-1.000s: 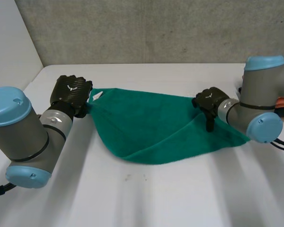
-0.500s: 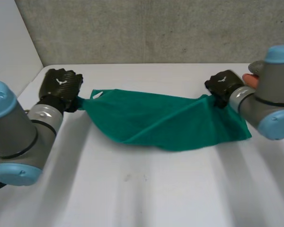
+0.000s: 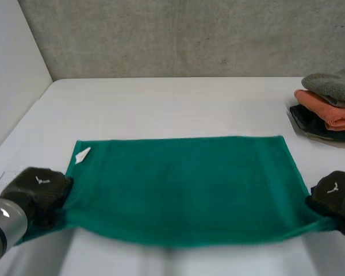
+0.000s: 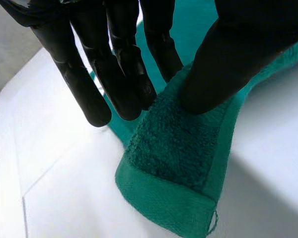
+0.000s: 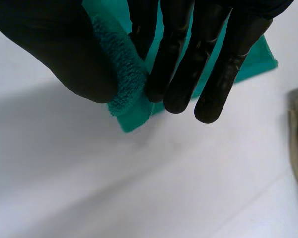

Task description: Fold the laundry.

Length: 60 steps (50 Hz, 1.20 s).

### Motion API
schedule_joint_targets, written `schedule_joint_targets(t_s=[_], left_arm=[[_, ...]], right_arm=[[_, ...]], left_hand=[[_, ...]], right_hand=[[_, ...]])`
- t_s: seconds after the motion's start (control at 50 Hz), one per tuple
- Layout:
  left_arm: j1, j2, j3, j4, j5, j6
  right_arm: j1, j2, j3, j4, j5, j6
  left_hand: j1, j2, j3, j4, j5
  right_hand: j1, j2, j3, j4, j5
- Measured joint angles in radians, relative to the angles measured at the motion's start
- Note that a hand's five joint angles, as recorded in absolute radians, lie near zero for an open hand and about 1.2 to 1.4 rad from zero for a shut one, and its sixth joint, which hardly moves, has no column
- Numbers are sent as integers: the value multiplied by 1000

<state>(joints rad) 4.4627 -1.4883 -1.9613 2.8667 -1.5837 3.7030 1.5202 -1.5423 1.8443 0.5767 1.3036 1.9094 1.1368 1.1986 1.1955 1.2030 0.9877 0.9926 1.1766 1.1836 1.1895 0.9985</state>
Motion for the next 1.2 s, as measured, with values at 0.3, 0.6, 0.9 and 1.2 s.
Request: schedule_joint_targets(t_s=[0.3, 0.6, 0.9, 1.2], left_arm=[[-49, -337, 244, 226, -21, 13], [-76, -744, 669, 411, -105, 4], [-114, -825, 796, 514, -109, -1], [-141, -545, 464, 555, -92, -74]], right_arm=[[99, 257, -199, -317, 37, 238], [224, 684, -606, -621, 250, 296], [271, 832, -771, -806, 324, 356], [175, 394, -376, -692, 129, 651]], left_hand=[[0, 0, 0, 0, 0], [0, 0, 0, 0, 0], [-947, -993, -984, -999, -940], [-947, -993, -983, -999, -940]], right_hand=[[0, 0, 0, 0, 0], [0, 0, 0, 0, 1], [-790, -954, -967, -950, -933], [-790, -954, -967, -950, -933]])
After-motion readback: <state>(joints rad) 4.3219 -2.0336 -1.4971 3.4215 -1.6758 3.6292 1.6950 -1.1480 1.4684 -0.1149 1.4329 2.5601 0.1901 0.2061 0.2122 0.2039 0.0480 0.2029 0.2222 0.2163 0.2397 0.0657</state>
